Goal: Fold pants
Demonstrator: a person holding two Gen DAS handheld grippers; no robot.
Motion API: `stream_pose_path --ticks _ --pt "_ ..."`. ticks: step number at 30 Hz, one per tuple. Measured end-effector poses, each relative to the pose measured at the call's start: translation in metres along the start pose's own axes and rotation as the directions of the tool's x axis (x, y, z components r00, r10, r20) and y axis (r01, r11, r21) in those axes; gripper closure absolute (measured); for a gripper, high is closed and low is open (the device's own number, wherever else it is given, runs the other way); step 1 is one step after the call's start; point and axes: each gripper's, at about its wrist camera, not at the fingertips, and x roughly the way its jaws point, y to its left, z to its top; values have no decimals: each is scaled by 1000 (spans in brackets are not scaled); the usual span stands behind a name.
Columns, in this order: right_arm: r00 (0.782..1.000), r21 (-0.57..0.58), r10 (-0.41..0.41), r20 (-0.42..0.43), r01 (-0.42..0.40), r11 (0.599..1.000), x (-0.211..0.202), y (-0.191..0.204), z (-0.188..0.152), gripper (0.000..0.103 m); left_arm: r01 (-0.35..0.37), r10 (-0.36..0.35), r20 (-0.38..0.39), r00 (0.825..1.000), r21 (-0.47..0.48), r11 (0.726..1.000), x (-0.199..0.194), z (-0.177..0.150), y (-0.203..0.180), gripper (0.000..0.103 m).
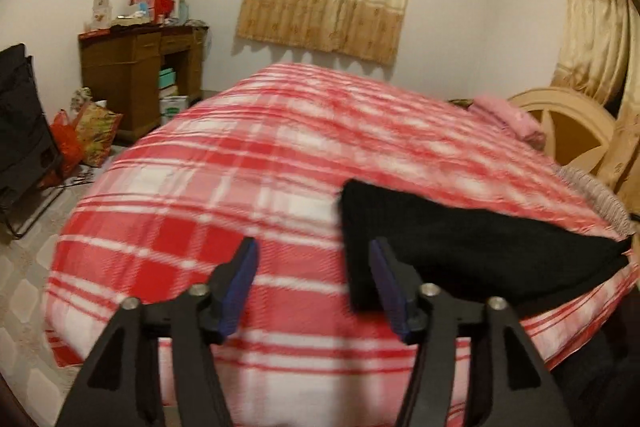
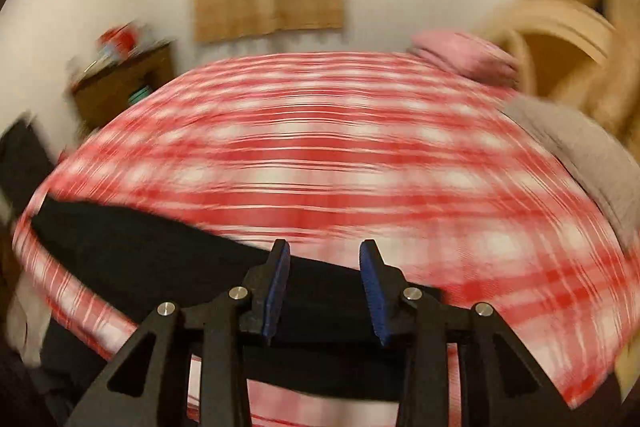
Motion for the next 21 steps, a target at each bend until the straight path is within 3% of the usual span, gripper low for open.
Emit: stream_pose_path --ticks 5,8,12,15,21 --pt "979 -168 189 -70 -199 966 51 121 2 65 28 -27 -36 999 35 999 12 1 -33 41" --pt "952 -272 273 -136 -301 914 80 195 -13 65 28 -26 -51 998 41 999 16 -6 -45 41" --pt "949 -449 257 -182 -312 837 101 267 -41 65 -11 14 -77 997 41 999 22 -17 -49 41" --pt "951 -522 234 -203 -307 796 114 293 -55 65 -2 1 -95 995 -7 1000 27 -23 -45 41" --pt "951 -554 197 -237 -299 777 129 299 -63 65 -8 6 -99 995 -15 1000 28 -29 -44 40"
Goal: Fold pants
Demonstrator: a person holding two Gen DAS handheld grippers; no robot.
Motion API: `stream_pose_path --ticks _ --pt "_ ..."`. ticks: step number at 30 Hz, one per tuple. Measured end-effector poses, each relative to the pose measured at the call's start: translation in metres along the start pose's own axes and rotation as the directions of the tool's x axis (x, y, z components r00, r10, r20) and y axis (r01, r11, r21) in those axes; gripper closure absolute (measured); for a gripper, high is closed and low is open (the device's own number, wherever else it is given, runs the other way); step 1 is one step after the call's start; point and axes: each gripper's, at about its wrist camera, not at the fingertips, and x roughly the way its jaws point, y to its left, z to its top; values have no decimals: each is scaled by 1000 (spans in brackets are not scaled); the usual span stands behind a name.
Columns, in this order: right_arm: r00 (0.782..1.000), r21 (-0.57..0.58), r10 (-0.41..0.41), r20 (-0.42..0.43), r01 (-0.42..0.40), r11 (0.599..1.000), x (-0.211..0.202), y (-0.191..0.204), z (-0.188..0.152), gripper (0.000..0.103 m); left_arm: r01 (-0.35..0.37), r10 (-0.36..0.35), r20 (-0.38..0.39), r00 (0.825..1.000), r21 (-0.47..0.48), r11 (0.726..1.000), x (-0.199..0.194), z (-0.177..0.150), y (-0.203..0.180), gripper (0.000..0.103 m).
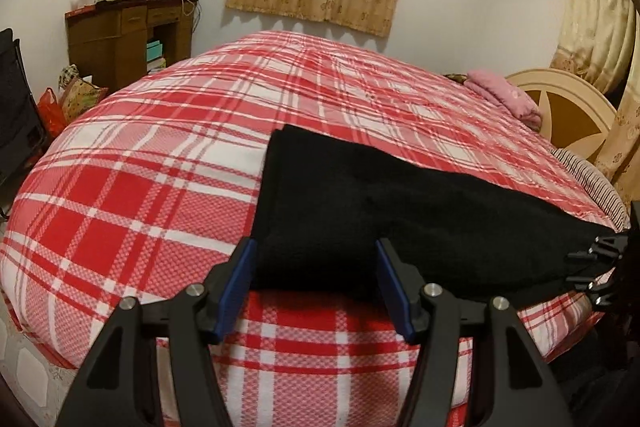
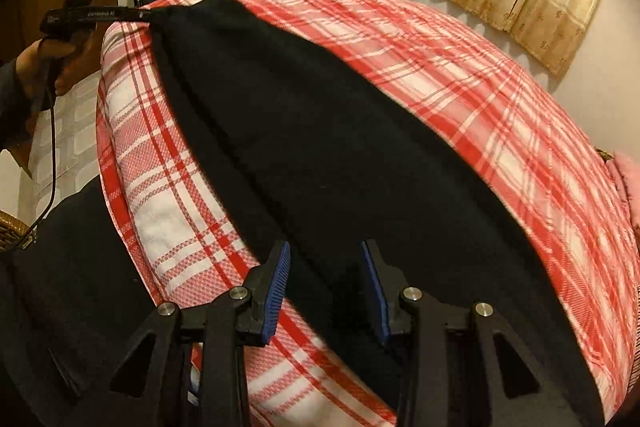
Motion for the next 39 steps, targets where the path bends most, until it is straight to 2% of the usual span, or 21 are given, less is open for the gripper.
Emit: stream_pose_path --ticks 3,5,9,11,13,16,18,20,22,25,28,32,35,36,38,39 --pt "1000 -28 -29 -1 29 999 11 4 2 65 -9 9 3 1000 1 1000 3 -1 -1 37" --pt "1000 -10 -21 1 21 1000 13 3 4 65 -17 17 6 1000 0 1000 4 -2 0 32" --pt "1000 -5 -29 -1 29 1000 15 2 9 65 -11 11 3 1000 -15 1000 6 -4 3 32" --pt "999 -1 -37 7 37 999 17 2 10 74 -19 19 1 1000 -4 1000 5 -4 3 32" --pt "999 10 -26 19 26 1000 13 2 11 94 -24 24 2 1000 3 1000 5 -5 3 32" --pt "999 45 -8 49 6 999 -5 1 16 99 -17 17 -1 1000 -2 1000 5 -4 4 32" --pt "997 59 2 76 -6 998 -21 2 19 100 -4 4 -4 1000 -10 1000 4 -3 5 32" --pt "998 44 13 62 -16 999 -24 4 19 100 9 -9 -3 1000 -14 1000 3 -3 7 32" --pt "999 26 3 40 -4 1000 -14 8 15 100 16 -16 0 1000 -12 1000 3 -3 7 32" --pt "999 24 30 -26 -29 999 10 14 3 100 20 -20 -2 1000 -7 1000 2 -4 6 32" --pt "1000 20 24 -15 -24 1000 8 16 3 100 23 -23 -4 1000 -5 1000 -2 -2 5 32" --pt "999 5 38 -32 -38 999 12 14 2 99 13 -13 34 999 -7 1000 -9 4 2 32" --pt "999 -47 23 -43 -25 999 8 20 3 98 -3 3 62 998 -1 1000 -15 10 -3 32" --pt "998 -55 27 -49 -30 998 6 22 2 96 -8 8 73 997 10 1000 -17 14 -7 32" --pt "997 -58 51 -50 -53 997 3 22 1 85 -1 -1 93 996 25 1000 -19 22 -12 30" --pt "997 -54 62 -52 -65 996 1 23 0 72 0 -3 94 996 33 999 -16 27 -16 26"
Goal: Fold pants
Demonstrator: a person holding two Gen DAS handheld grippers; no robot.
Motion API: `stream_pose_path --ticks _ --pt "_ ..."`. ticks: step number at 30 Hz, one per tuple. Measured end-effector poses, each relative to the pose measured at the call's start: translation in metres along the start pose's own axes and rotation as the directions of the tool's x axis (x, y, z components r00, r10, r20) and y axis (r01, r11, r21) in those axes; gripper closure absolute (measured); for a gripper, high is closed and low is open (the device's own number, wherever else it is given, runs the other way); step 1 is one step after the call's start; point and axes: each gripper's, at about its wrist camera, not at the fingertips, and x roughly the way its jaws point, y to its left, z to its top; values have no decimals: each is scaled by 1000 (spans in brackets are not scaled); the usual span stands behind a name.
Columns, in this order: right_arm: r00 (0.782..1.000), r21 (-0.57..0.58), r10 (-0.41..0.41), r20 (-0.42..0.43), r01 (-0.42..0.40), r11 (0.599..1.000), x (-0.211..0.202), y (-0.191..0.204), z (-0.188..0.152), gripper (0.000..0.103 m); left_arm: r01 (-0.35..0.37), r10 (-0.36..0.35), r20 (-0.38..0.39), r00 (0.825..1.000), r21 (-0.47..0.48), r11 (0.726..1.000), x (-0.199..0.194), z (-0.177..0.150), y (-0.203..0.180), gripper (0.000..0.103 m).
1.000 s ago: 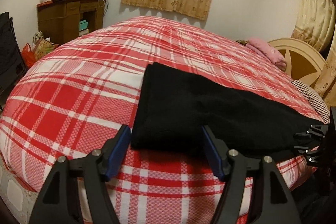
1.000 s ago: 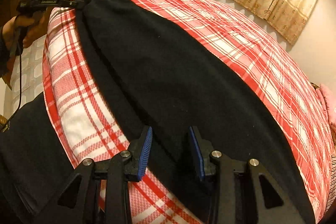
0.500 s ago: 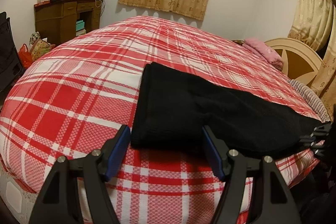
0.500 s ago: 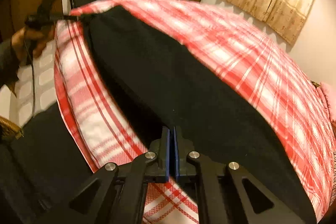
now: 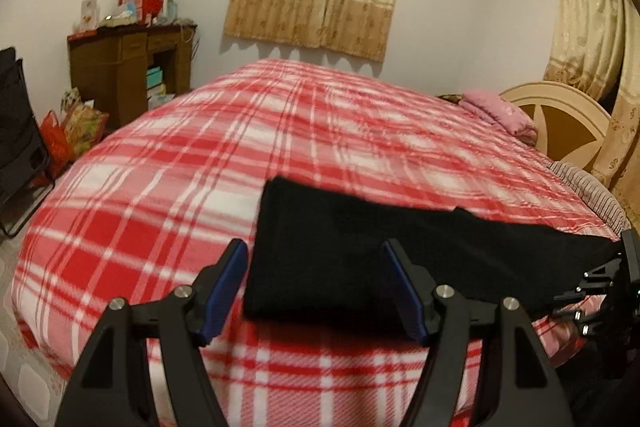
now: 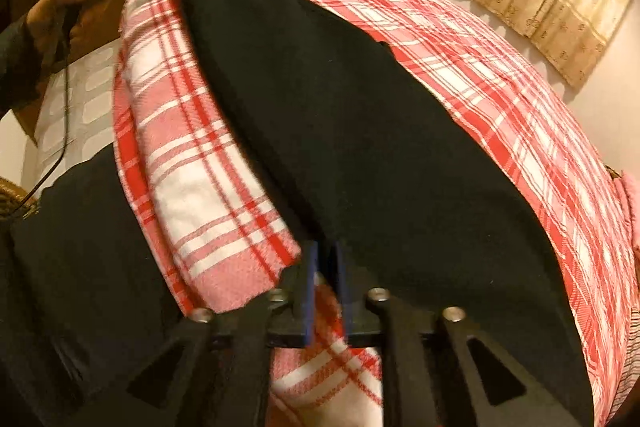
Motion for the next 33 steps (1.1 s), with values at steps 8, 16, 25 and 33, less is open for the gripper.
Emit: stream_pose_path --ticks 8,16,25,33 --pt "999 80 -5 35 2 997 -21 -8 -13 65 84 -83 -34 996 31 996 33 11 -37 22" --pt "995 383 -100 21 85 920 -61 -60 -81 65 270 -247 -160 956 140 953 53 -6 -125 22" --pt "954 781 -299 4 184 597 -131 -142 -173 65 509 -420 -317 850 295 808 70 -29 -254 22" --pt "940 869 -341 12 159 469 -144 -157 -207 65 610 -427 -446 787 454 650 75 -54 -347 30"
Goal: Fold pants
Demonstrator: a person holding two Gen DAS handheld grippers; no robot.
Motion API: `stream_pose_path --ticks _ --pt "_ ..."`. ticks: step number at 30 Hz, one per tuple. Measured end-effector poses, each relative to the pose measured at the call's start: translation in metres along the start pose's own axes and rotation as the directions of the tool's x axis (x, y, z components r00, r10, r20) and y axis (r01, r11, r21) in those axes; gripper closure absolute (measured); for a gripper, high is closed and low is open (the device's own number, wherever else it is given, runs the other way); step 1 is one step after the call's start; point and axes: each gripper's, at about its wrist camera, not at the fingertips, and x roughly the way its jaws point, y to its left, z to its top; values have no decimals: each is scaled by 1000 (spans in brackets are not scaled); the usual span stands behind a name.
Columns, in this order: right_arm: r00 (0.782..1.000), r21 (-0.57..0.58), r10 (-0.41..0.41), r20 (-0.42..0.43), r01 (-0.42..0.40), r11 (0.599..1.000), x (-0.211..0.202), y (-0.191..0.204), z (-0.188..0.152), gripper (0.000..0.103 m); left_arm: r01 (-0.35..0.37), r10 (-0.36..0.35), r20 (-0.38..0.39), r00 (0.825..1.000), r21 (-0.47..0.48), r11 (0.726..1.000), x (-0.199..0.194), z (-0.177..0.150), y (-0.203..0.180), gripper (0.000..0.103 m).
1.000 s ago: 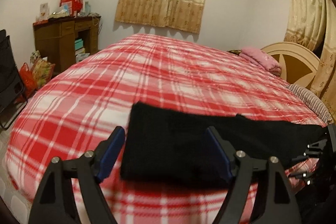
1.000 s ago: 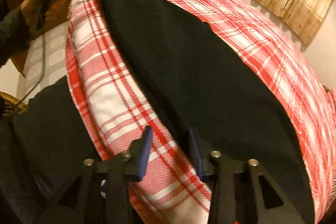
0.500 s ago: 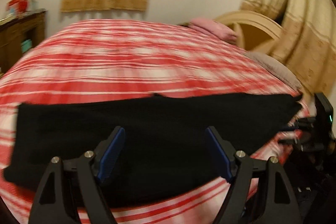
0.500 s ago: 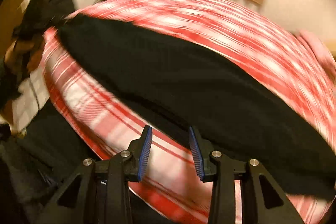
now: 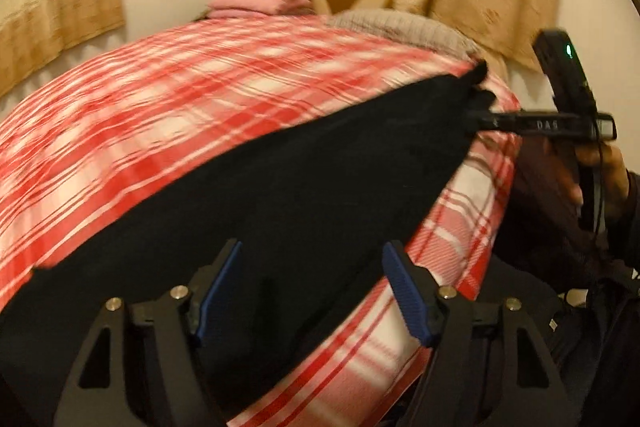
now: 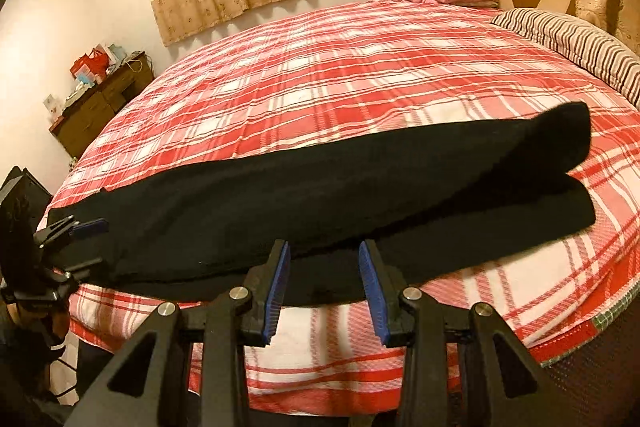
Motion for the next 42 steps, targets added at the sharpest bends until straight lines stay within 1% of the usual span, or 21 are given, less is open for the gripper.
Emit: stream_pose_path --ticks 1,4,5,6,9,12,16,18,20,21,22,23,25,26,29,32,34,37,38,39,42 --pt "1000 6 3 2 -3 1000 -2 -3 -2 65 6 -6 -13 1000 15 1000 6 3 -2 30" --pt "1000 24 -3 13 2 1000 -4 -10 -5 65 23 -19 -76 997 58 998 28 6 -10 46" --pt "1000 27 -5 16 5 1000 -4 -14 -5 65 26 -19 -103 994 65 998 36 5 -12 49" --pt "1000 33 -9 22 9 999 -6 -17 -6 65 21 -13 -120 993 71 997 42 5 -13 50" --pt "999 57 -16 32 14 998 -10 -28 -6 65 13 1 -122 993 110 994 42 3 -16 50" --pt "999 83 -24 38 20 996 -10 -37 -5 65 17 -1 -131 991 126 992 40 5 -18 50" --pt "998 104 -27 51 22 994 -9 -44 -2 65 2 19 -133 991 158 988 44 3 -23 50" --pt "998 112 -27 56 21 993 -9 -46 1 65 -4 24 -129 991 153 988 43 3 -23 53" --pt "997 128 -40 67 31 991 -14 -52 5 65 -12 30 -126 992 144 990 45 5 -21 61" --pt "996 145 -48 75 37 989 -17 -58 8 65 -11 27 -124 992 131 991 44 6 -19 64" --pt "995 164 -54 81 40 986 -20 -64 11 65 -10 24 -122 992 120 993 44 7 -16 71" --pt "994 190 -59 87 42 981 -24 -72 15 65 0 12 -122 992 100 995 42 8 -13 80" --pt "993 240 -69 96 44 970 -30 -88 21 65 35 -25 -130 991 73 997 42 9 -10 86" --pt "992 262 -74 101 45 964 -32 -95 24 65 43 -34 -131 991 70 997 42 8 -10 86" --pt "992 315 -85 93 52 948 -30 -112 35 65 34 -23 -126 992 85 996 45 6 -14 86" --pt "995 381 -50 82 15 924 -26 -124 40 65 31 -19 -124 992 100 994 44 6 -17 86" --pt "996 422 -36 76 0 907 -22 -130 42 65 42 -30 -120 992 95 995 42 5 -16 88" --pt "996 506 9 94 -55 861 -22 -142 39 65 59 -49 -118 992 83 995 43 5 -12 88" --pt "994 530 13 106 -68 845 -23 -147 37 65 65 -56 -117 992 78 995 42 4 -11 88" --pt "995 538 6 103 -61 841 -24 -149 35 65 70 -61 -116 991 74 995 41 3 -10 88" --pt "996 526 -17 91 -34 850 -27 -153 30 92 85 -77 -110 991 74 994 41 2 -8 88"
